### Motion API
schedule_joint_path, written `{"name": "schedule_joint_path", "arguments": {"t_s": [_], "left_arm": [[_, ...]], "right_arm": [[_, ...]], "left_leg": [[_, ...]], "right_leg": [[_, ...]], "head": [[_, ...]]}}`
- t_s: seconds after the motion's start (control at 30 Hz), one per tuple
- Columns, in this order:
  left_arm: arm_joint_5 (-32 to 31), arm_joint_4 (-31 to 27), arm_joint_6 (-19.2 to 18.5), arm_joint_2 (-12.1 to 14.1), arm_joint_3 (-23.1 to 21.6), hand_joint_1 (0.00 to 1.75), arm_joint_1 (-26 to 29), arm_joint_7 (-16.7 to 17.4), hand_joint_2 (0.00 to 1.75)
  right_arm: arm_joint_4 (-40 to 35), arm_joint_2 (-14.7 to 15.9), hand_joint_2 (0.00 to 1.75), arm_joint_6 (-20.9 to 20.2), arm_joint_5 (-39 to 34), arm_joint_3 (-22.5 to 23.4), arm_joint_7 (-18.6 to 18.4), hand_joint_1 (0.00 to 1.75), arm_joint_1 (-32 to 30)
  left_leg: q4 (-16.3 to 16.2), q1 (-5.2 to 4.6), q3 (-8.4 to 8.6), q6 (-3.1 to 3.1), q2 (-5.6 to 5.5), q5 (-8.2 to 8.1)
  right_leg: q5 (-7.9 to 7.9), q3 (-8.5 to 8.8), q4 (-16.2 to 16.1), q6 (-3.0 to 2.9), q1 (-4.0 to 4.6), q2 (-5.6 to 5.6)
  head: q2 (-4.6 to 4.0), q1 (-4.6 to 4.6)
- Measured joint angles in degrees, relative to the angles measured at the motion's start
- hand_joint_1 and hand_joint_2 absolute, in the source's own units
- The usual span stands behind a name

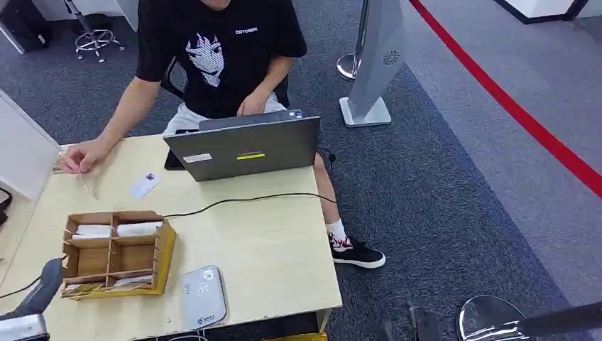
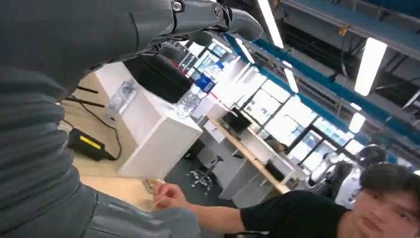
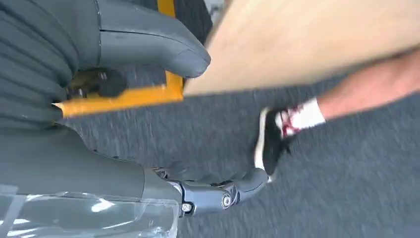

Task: Pass the card to the sensor for recognition and then transmit it.

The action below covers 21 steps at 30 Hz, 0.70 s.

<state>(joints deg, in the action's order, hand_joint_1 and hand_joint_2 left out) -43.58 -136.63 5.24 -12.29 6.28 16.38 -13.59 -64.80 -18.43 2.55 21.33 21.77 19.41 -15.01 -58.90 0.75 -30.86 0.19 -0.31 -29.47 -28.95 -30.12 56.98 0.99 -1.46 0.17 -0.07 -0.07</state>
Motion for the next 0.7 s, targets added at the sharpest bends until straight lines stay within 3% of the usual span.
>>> {"name": "schedule_joint_path", "arguments": {"t_s": [0.33, 0.7], "left_arm": [[-9.0, 6.5, -6.5, 4.0, 8.6, 0.00, -4.4, 6.6, 1.75], [-26.0, 13.3, -12.2, 13.3, 12.5, 0.00, -8.7, 11.4, 1.75]], "right_arm": [[-0.2, -0.5, 1.75, 3.4, 7.7, 3.3, 3.4, 0.00, 1.8], [2.6, -0.5, 1.75, 6.9, 14.1, 4.8, 9.9, 0.00, 3.8]], "left_leg": [[0.0, 0.01, 0.00, 0.00, 0.02, 0.00], [0.0, 0.03, -0.04, 0.01, -0.01, 0.03]], "right_leg": [[0.00, -0.02, 0.0, 0.00, 0.01, 0.03], [0.00, 0.00, 0.1, -0.01, 0.01, 0.00]], "head": [[0.00, 0.00], [0.00, 0.02]]}}
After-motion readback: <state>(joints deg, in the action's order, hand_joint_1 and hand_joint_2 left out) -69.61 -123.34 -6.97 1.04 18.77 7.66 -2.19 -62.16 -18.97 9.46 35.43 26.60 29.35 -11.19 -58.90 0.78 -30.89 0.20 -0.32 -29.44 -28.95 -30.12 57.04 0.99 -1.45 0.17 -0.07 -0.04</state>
